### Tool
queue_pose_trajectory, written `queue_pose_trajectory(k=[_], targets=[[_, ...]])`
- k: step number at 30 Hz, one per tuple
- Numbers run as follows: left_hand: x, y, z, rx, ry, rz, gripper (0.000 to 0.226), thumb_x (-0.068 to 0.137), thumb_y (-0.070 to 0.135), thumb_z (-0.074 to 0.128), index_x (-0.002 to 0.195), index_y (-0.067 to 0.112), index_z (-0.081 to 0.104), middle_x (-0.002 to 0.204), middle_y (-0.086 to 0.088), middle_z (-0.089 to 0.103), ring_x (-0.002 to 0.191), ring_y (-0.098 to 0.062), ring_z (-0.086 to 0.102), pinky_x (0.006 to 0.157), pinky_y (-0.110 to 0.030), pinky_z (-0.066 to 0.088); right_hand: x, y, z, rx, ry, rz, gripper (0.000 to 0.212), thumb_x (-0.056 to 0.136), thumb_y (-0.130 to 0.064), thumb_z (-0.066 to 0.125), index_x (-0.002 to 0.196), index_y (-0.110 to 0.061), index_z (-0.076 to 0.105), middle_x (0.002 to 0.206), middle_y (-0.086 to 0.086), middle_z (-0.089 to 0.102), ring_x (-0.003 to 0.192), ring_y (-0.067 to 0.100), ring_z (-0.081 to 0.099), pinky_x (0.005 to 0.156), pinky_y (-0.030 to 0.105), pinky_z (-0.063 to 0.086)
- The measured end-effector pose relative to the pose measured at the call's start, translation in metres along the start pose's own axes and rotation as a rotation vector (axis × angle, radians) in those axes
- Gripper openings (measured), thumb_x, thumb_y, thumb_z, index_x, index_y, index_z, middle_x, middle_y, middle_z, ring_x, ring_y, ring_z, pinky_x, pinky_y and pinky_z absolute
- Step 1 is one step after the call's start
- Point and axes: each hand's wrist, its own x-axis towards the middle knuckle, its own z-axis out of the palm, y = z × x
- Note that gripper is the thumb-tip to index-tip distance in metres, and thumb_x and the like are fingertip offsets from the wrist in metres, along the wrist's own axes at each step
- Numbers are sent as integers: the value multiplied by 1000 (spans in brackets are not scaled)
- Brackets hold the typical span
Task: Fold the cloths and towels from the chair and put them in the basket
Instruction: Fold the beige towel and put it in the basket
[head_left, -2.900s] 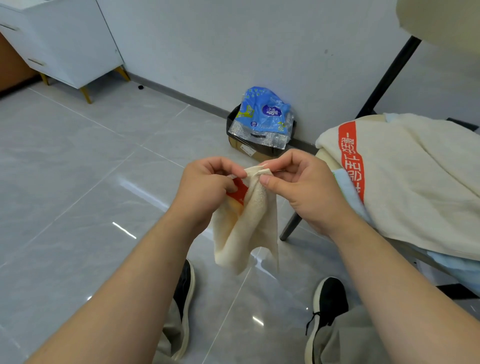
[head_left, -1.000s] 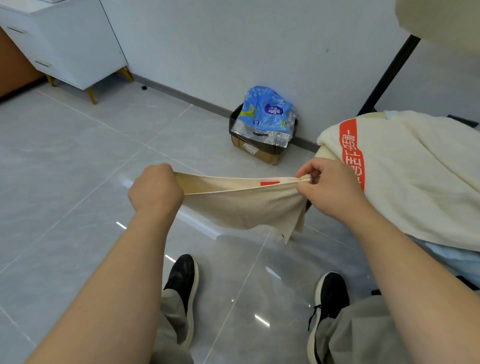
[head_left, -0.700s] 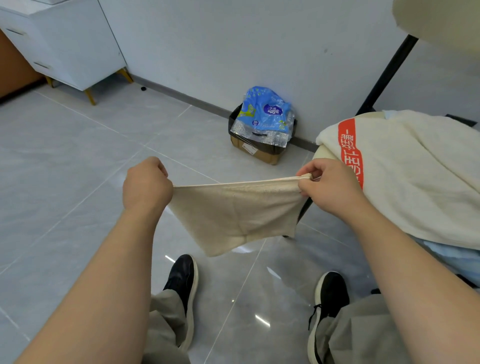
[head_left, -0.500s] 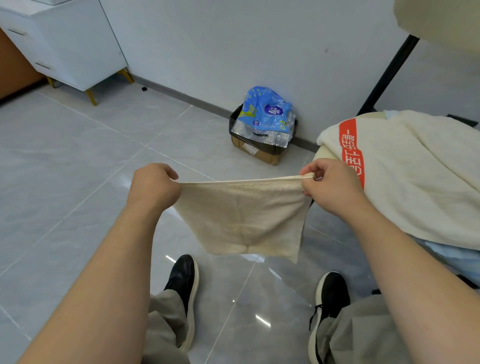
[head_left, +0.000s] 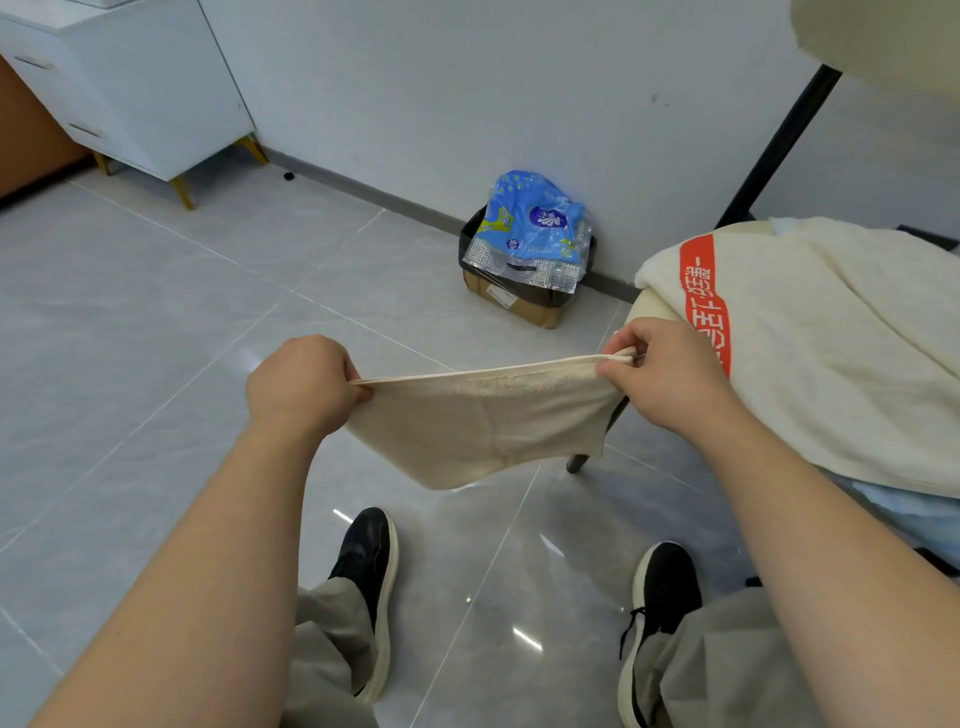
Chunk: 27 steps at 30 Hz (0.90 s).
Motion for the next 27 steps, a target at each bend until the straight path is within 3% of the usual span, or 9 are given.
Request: queue_pose_trajectory(k=[5,8,11,14,17,22,27], targets=[[-1,2,0,-43,44,59,16,79,29,70,69,24,59,80,6,60,83,-23,58,63,-29,44,4,9,4,-72,31,19,18,83,-25,73,76,-32,58,93,0,70,88,18,61,76,27,44],[-2,3,0,-201,26,108,13,80,16,63,71,21,55,86,6,65,84,-24,60,69,-38,53,5,12,6,-88,46,50,18,81,-28,73,74,-34,57,100,2,69,81,16,63,75,27,46],[-3,3,1,-243,42,160,13,82,9,54,77,21,52,77,3,62,77,-27,58,64,-40,52,6,12,5,-82,55,56,17,82,-26,73,78,-33,58,103,4,69,91,21,63,82,31,50],[-4,2,-1,-261,-12,206,28,88,10,53,95,36,60,85,12,63,81,-19,60,69,-35,53,5,12,5,-87,40,64,11,86,-22,72,87,-32,67,107,6,70,103,24,61,90,32,48],[-2,-1,-2,-302,-62,186,36,86,3,49,87,32,70,80,8,67,71,-19,65,64,-34,56,5,12,4,-137,37,48,13,89,-23,69,100,-27,74,113,10,70,112,26,59,93,32,45],[3,-6,-1,-248,-50,133,34,84,1,51,85,28,72,79,-1,68,72,-21,63,63,-30,51,2,9,2,-137,28,59,5,93,-33,60,91,-36,58,105,9,67,104,25,57,85,34,47],[2,-7,1,-82,-24,-21,28,78,4,50,79,25,69,84,-3,66,77,-27,60,61,-31,48,-5,-8,0,-3,-1,-62,6,96,-26,60,100,-24,64,82,-5,64,75,10,55,62,26,36]])
